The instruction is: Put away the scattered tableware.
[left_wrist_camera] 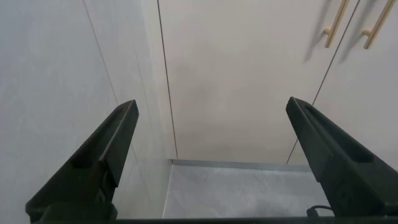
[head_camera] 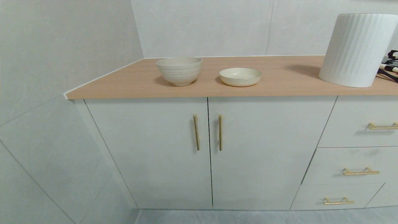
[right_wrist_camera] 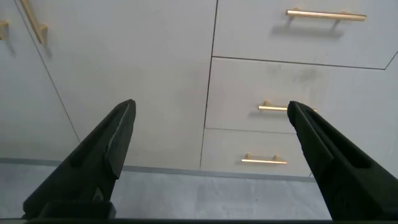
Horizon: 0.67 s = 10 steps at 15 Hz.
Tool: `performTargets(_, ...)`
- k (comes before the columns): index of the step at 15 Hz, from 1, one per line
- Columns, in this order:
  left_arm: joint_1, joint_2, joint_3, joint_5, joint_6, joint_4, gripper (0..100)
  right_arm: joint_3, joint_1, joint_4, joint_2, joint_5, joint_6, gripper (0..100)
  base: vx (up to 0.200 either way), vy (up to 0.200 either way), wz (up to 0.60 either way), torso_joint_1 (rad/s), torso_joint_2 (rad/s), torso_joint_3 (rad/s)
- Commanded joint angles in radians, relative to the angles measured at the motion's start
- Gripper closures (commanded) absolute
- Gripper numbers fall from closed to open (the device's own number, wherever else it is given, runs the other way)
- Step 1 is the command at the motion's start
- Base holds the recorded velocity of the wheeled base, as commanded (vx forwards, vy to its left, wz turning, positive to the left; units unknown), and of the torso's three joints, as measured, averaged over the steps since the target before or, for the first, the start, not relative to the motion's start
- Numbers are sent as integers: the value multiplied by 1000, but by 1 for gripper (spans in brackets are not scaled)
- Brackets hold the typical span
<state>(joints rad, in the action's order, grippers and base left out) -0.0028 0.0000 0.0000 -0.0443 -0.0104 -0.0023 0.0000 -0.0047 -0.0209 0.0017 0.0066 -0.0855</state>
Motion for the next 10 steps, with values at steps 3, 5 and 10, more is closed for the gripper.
performTargets(3, 0, 0, 0, 0, 0, -1, 0, -150, 12, 7, 54, 81, 21, 0, 0, 0, 0, 0, 0, 0)
performTargets(5, 0, 0, 0, 0, 0, -1, 0, -209, 14, 12, 181, 171, 23, 0, 0, 0, 0, 0, 0, 0)
performTargets(10, 0, 0, 0, 0, 0, -1, 0, -360, 37, 2, 653, 424, 21, 0, 0, 0, 0, 0, 0, 0)
